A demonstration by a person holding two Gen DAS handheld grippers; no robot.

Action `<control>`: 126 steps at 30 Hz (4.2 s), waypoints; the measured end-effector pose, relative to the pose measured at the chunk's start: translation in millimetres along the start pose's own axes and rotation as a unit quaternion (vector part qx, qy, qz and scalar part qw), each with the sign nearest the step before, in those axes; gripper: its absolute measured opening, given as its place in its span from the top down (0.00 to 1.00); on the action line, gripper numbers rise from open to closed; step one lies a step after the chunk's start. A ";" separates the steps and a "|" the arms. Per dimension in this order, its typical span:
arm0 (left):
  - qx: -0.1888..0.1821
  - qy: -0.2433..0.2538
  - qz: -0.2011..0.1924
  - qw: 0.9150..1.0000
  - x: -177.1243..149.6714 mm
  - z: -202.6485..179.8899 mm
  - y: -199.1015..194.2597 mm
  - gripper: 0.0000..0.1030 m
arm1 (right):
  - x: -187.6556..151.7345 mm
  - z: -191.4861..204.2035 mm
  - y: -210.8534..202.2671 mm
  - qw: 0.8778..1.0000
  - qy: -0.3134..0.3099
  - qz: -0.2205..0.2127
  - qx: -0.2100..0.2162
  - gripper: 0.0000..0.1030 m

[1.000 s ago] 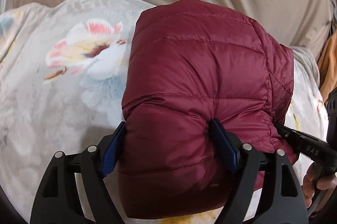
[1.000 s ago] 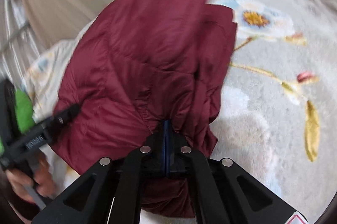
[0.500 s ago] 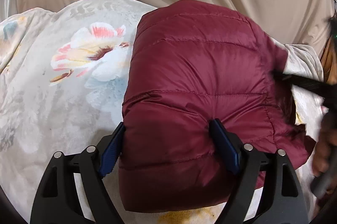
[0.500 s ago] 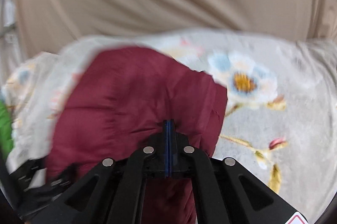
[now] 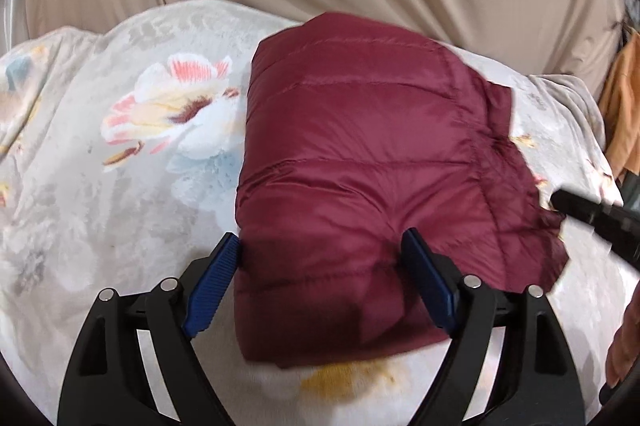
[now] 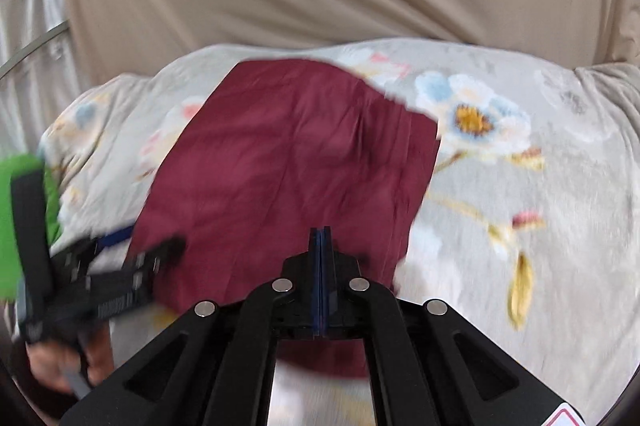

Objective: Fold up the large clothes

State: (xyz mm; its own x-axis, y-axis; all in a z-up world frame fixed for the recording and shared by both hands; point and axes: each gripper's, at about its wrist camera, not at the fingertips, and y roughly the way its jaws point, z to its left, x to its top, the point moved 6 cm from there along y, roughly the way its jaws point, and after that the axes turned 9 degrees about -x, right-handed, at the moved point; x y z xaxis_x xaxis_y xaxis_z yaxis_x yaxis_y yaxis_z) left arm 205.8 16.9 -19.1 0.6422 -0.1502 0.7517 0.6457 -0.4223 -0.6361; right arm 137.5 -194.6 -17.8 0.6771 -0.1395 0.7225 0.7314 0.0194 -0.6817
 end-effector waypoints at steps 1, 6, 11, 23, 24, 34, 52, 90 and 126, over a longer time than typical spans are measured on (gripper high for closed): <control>-0.002 0.007 0.000 1.000 -2.5 -3.8 -5.1 0.22 | -6.8 -0.2 0.9 1.000 -0.005 0.008 0.000 1.00; 0.018 0.024 0.018 0.999 -22.4 -7.7 -6.0 0.21 | -50.9 -6.5 32.8 0.998 0.004 0.056 -0.010 1.00; 0.019 -0.007 0.026 0.999 -35.0 6.1 11.2 0.20 | -57.5 -7.4 45.2 0.999 -0.002 0.047 -0.015 1.00; 0.035 -0.042 -0.020 0.998 -38.7 0.1 -15.5 0.22 | -15.8 -19.2 10.2 0.999 0.041 -0.018 -0.030 1.00; 0.035 -0.045 -0.017 0.998 -39.8 0.3 -14.9 0.22 | -11.9 -19.1 19.4 0.999 0.040 -0.008 -0.036 1.00; 0.043 -0.042 -0.012 0.998 -56.7 0.3 -14.2 0.16 | -17.7 -18.7 34.8 0.997 0.051 0.015 -0.050 0.96; 0.089 -0.019 -0.037 0.995 -87.9 -32.4 -33.2 0.06 | -129.5 2.6 -12.6 0.994 0.027 -0.006 -0.103 0.61; 0.130 0.046 -0.008 0.990 -94.0 -51.8 -19.3 0.07 | -131.4 9.4 -14.6 0.993 0.024 -0.017 -0.113 0.51; 0.135 0.052 -0.012 0.989 -93.3 -52.4 -22.1 0.08 | -130.1 7.7 -14.7 0.993 0.016 -0.025 -0.116 0.51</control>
State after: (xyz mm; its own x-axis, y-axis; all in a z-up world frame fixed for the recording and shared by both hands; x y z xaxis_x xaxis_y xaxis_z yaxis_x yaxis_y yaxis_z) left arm 110.0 -6.6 -66.0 0.5881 -0.2394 0.7725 0.7564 -0.1754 -0.6302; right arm 39.3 -169.2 -100.9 0.6351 -0.1666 0.7542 0.7226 -0.2169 -0.6564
